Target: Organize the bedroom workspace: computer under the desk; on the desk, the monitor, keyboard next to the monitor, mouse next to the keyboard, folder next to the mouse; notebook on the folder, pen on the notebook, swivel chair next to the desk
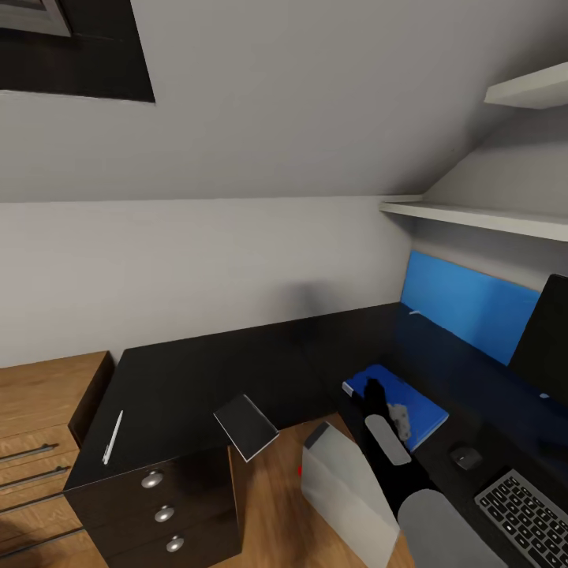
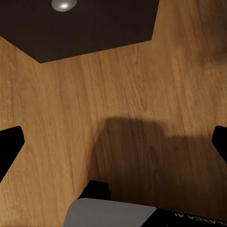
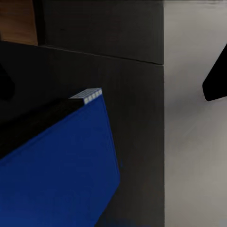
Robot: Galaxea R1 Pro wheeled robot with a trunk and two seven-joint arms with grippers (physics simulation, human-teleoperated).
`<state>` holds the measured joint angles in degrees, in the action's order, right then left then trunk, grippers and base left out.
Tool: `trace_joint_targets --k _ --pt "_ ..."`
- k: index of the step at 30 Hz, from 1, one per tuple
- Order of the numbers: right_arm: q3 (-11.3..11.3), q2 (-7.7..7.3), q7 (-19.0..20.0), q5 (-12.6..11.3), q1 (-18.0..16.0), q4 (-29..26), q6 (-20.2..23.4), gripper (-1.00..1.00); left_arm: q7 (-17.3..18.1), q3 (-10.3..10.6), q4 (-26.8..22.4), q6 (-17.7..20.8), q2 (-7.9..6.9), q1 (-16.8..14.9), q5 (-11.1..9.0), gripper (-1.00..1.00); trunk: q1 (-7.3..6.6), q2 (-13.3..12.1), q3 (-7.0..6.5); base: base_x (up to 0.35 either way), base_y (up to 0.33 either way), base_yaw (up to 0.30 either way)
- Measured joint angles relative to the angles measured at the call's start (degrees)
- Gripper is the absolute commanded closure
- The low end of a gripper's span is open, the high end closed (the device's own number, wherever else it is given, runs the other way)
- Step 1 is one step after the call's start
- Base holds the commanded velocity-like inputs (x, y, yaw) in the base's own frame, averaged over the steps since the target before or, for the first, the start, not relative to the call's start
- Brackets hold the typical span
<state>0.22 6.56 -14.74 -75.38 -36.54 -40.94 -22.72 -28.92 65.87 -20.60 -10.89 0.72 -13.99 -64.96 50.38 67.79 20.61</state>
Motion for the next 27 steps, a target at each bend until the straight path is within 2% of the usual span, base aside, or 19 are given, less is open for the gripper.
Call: trace_joint_targets --k 3,8,9,10,13,14,19,23,27 --pt "2.0 0.11 0.1 0.0 0.0 0.1 1.1 -1.00 0.0 0.0 0.0 0.0 0.00 0.0 0.0 -1.00 0.00 0.0 0.00 0.000 0.000 0.000" --pt "3.2 0.21 0.1 -0.1 0.0 0.3 5.1 -1.00 0.0 0.0 0.0 -0.1 0.00 0.0 0.0 -1.00 0.00 0.0 0.00 0.000 0.007 0.000" --pt "3.3 0.22 0.1 -0.2 0.0 0.3 7.7 -1.00 0.0 -0.1 0.0 -0.1 0.00 0.0 0.0 -1.00 0.00 0.0 0.00 0.000 0.132 0.000" --pt "3.4 0.16 0.1 -1.5 0.0 0.4 15.1 -1.00 0.0 -0.1 0.0 -0.1 0.00 0.0 0.0 -1.00 0.00 0.0 0.00 0.000 0.151 0.000" --pt "3.5 -0.01 0.2 -3.3 0.0 0.4 18.9 -1.00 0.0 -0.1 0.0 -0.1 0.00 0.0 0.0 -1.00 0.00 0.0 0.00 0.000 0.193 0.000" --pt "3.5 -0.11 0.2 -5.0 0.0 0.5 20.6 -1.00 0.0 -0.1 0.0 -0.1 0.00 0.0 0.0 -1.00 0.00 0.0 0.00 0.000 0.235 0.000" --pt "3.6 -0.27 0.3 -9.3 0.0 0.7 23.7 -1.00 0.0 -0.1 0.0 -0.1 0.00 0.0 0.0 -1.00 0.00 0.0 0.00 0.000 0.267 0.000" --pt "3.6 -0.29 0.3 -11.0 0.0 1.2 25.9 -1.00 0.0 -0.1 0.0 -0.1 -0.02 0.0 0.0 -1.00 0.00 0.0 0.00 0.000 0.291 0.000" --pt "3.7 -0.26 0.4 -11.4 0.2 1.2 26.4 -1.00 -0.1 -0.2 0.0 -0.1 -0.03 0.0 0.0 -1.00 0.00 0.0 0.00 0.000 0.279 0.000"
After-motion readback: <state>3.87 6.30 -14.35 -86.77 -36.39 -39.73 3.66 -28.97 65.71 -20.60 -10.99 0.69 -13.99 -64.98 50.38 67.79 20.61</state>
